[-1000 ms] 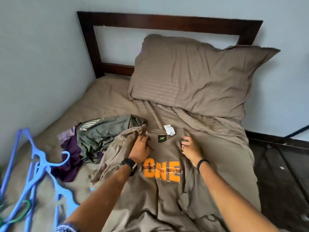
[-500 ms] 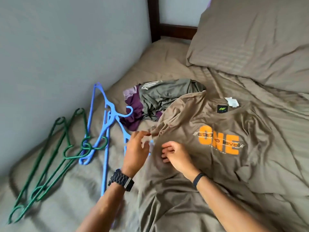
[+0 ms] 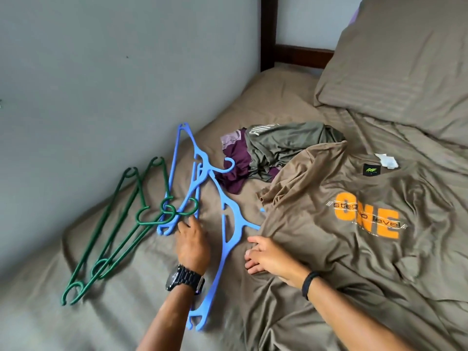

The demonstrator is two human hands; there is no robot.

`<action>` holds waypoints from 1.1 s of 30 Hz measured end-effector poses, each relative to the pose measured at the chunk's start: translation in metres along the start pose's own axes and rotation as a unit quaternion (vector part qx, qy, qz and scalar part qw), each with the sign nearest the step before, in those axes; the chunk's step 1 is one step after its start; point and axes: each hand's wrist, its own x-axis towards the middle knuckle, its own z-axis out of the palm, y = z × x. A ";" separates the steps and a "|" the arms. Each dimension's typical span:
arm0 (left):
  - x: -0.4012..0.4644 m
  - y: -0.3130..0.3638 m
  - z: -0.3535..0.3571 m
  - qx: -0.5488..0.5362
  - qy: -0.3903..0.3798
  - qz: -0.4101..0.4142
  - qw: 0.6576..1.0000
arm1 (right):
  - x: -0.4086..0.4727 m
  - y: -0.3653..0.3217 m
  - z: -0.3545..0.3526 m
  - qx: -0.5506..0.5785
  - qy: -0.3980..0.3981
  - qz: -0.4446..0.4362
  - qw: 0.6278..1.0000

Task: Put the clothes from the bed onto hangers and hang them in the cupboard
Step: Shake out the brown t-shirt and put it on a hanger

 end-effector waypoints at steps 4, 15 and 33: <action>0.020 -0.017 -0.014 -0.087 -0.039 -0.051 0.994 | -0.006 -0.007 0.006 0.041 -0.014 0.011 0.999; 0.006 -0.030 -0.043 -0.429 -0.100 -0.174 0.881 | -0.026 -0.044 0.054 0.087 -0.064 -0.132 0.985; -0.043 0.156 0.026 -0.603 -0.202 -0.073 0.768 | -0.066 -0.070 -0.125 -0.058 0.258 -0.102 0.959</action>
